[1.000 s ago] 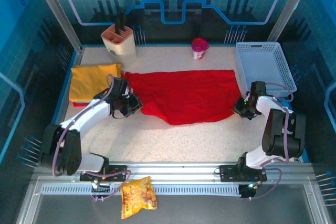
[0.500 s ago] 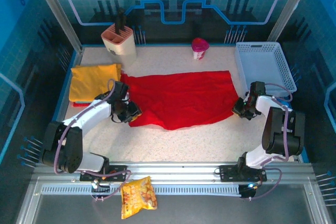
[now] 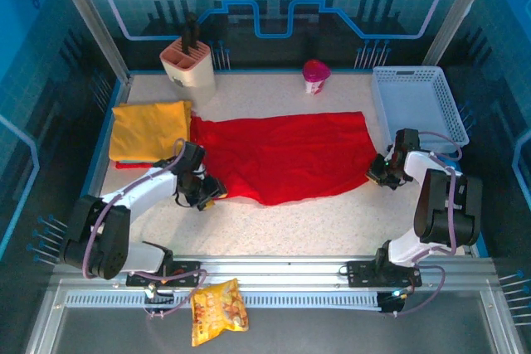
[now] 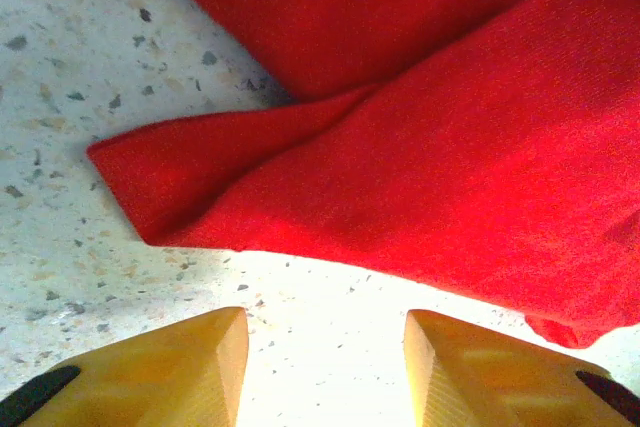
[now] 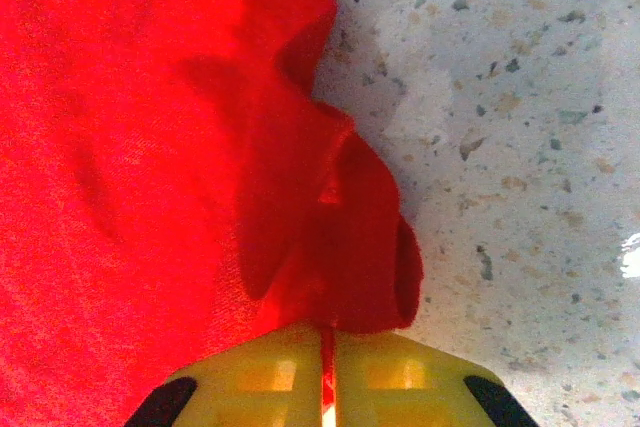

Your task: Fold and stack the t-shirts

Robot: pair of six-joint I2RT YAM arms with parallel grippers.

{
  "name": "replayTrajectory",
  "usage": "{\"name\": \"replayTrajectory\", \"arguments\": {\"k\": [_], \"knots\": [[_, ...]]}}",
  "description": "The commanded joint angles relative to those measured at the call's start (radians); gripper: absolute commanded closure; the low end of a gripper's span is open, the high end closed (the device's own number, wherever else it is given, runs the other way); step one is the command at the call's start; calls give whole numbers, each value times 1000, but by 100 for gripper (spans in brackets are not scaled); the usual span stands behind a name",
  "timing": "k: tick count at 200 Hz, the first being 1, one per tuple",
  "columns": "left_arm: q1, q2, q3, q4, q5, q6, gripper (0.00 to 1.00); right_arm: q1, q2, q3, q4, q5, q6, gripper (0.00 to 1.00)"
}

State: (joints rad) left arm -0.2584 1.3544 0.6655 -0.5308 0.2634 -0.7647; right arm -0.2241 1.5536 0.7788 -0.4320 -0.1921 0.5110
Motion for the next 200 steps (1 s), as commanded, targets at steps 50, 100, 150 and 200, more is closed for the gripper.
{"name": "replayTrajectory", "arguments": {"k": [50, 100, 150, 200], "knots": [[27, 58, 274, -83, -52, 312, 38, -15, 8, 1, 3, -11, -17, 88], [-23, 252, 433, -93, -37, 466, 38, -17, 6, 3, 1, -8, -16, 88], [-95, 355, 505, -154, -125, 538, 48, -17, 6, 6, -4, -9, -18, 88], [-108, 365, 443, -188, -148, 478, 52, -19, 5, 4, -3, -9, -19, 88]]}}
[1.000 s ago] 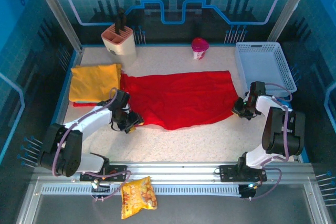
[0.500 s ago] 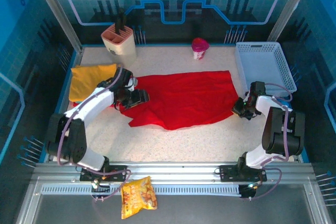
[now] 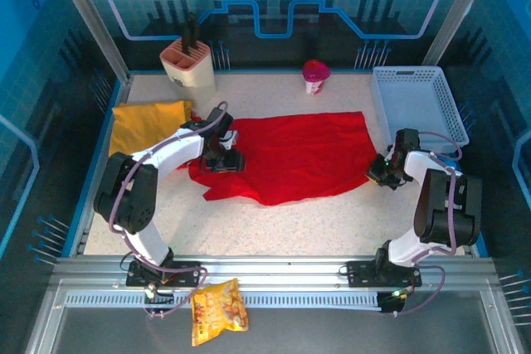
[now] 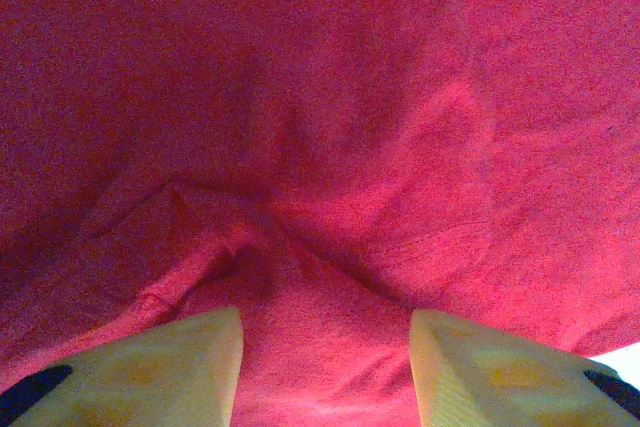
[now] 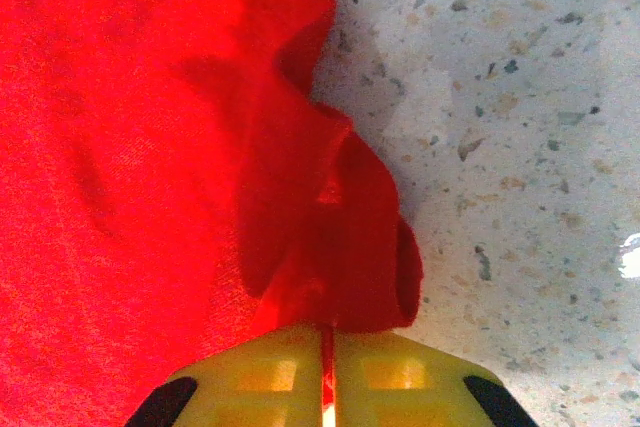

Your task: Fold and stack the t-shirts

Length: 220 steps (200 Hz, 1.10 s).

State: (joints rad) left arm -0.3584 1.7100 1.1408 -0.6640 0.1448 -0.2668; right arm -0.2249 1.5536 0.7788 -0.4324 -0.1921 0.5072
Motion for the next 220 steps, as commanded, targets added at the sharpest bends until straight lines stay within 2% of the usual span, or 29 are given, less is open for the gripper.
{"name": "replayTrajectory", "arguments": {"k": [1, 14, 45, 70, 89, 116, 147, 159, 162, 174, 189, 198, 220], "knots": [[-8, 10, -34, -54, -30, -22, 52, -18, 5, 4, -3, -9, -15, 88], [-8, 2, -60, -41, -20, -34, 52, -19, 5, 4, -2, -9, -14, 88], [-15, -30, -87, -10, 43, -81, 66, -19, 8, 5, -2, -15, -14, 88], [-25, -55, -89, -6, 89, -124, 73, -19, 3, 5, -2, -12, -13, 88], [-36, -72, -83, -22, 88, -137, 85, -18, 7, 8, -3, -15, -12, 88], [-46, -98, -87, -11, 99, -160, 96, -19, 8, 5, 3, -18, -11, 88], [-94, -124, -76, -24, 92, -172, 100, -19, 8, 6, 2, -21, -11, 88], [-110, -131, -88, -25, 65, -187, 96, -20, 8, 6, 4, -21, -12, 88], [-111, -130, -91, -26, 59, -195, 92, -20, 8, 6, 4, -22, -12, 88], [-108, -126, -99, -23, 21, -209, 63, -20, 12, 6, 7, -26, -9, 88], [-106, -117, -77, -26, -31, -201, 49, -21, 17, 8, 8, -32, -10, 88], [-101, -107, -47, -39, -65, -191, 46, -21, 17, 6, 9, -34, -10, 88], [-81, -41, 56, -101, -122, -148, 48, -21, 16, 4, 11, -34, -10, 88]]}}
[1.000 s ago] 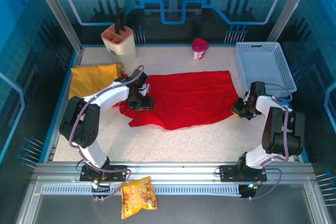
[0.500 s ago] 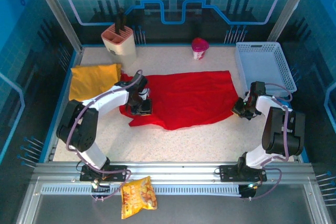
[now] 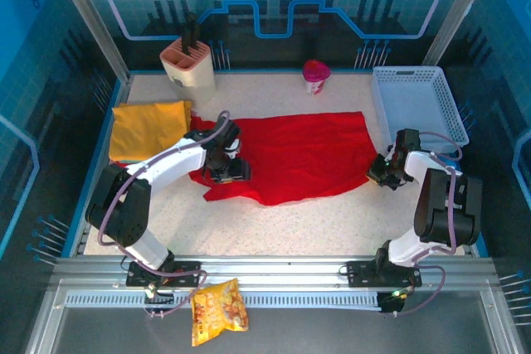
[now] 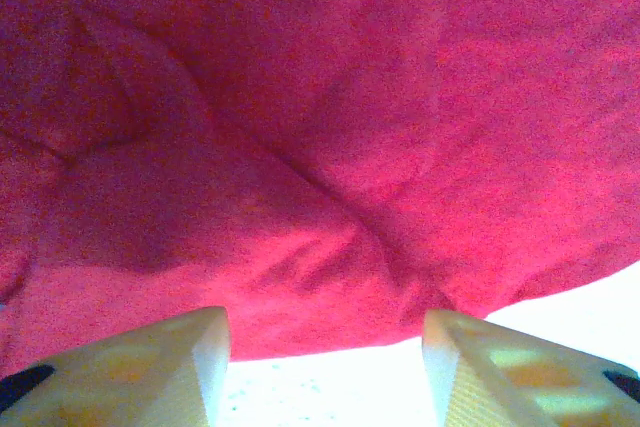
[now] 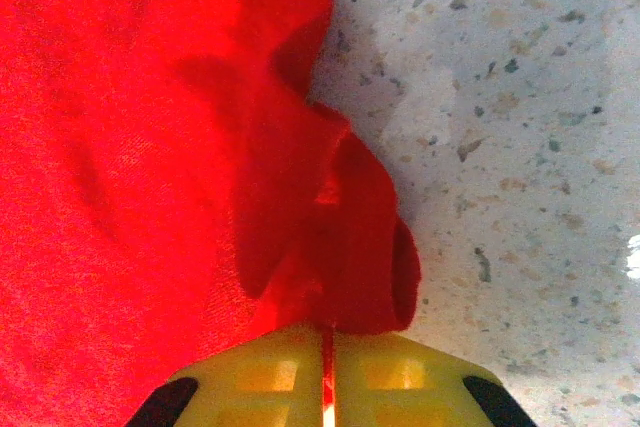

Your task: Fold and stack the t-shirts

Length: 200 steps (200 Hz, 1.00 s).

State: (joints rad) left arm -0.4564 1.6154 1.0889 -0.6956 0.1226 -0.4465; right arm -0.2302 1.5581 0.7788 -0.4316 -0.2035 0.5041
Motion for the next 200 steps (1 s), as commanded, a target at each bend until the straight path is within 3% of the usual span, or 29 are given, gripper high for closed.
{"name": "replayTrajectory", "arguments": {"k": [1, 28, 118, 161, 192, 200], "knots": [[17, 57, 112, -72, -102, 35, 48, -14, 11, 5, 10, -23, -7, 88], [23, 127, 194, -131, -203, 84, 53, -15, 12, 2, 9, -21, -8, 88], [22, 209, 162, -87, -150, 99, 61, -16, 19, 8, 7, -20, -9, 88], [14, 213, 146, -81, -129, 86, 80, -17, 17, 8, 4, -20, -8, 89], [2, 180, 126, -94, -135, 65, 100, -17, 11, 8, 2, -19, -9, 89], [3, 163, 119, -101, -136, 53, 100, -17, 11, 7, 3, -19, -9, 89]]}}
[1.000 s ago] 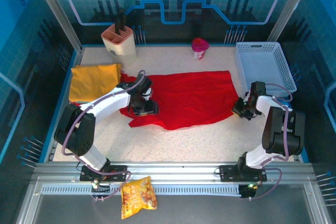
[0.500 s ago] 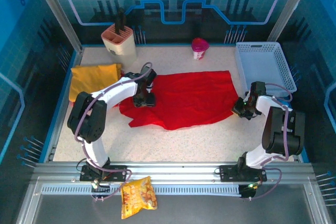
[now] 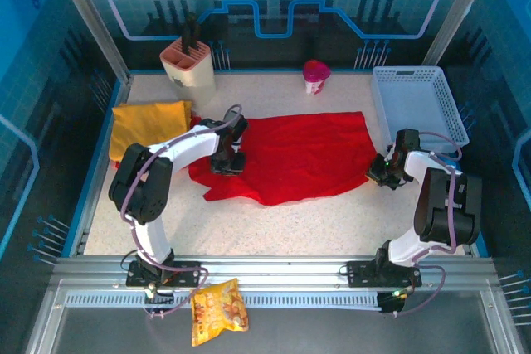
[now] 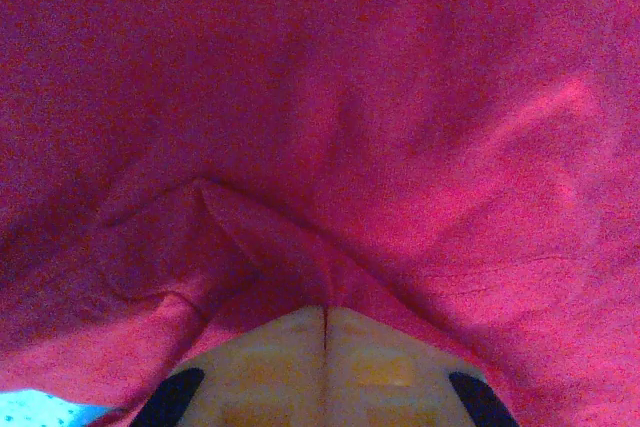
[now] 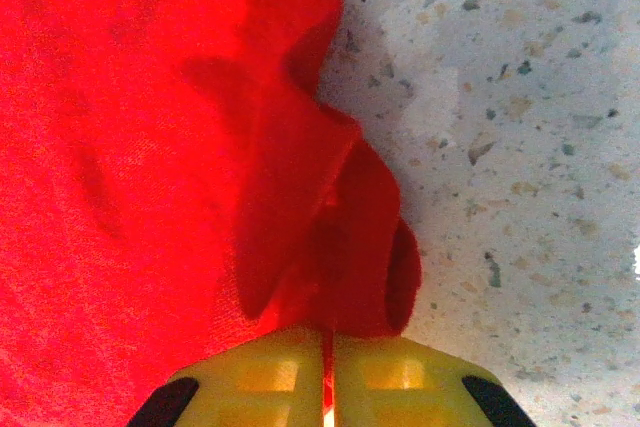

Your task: Fold and stack the t-shirts

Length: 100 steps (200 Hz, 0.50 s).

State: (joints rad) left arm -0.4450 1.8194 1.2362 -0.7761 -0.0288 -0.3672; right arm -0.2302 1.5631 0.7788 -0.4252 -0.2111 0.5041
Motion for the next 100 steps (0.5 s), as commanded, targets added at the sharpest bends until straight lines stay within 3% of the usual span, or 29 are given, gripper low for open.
{"name": "replayTrajectory", "arguments": {"k": [1, 100], "knots": [[-9, -43, -30, -22, 15, -28, 100, -16, 6, 8, -4, -11, -8, 89], [-56, -352, -189, -137, 23, -238, 100, -17, 13, 5, 5, -27, -7, 90]]}}
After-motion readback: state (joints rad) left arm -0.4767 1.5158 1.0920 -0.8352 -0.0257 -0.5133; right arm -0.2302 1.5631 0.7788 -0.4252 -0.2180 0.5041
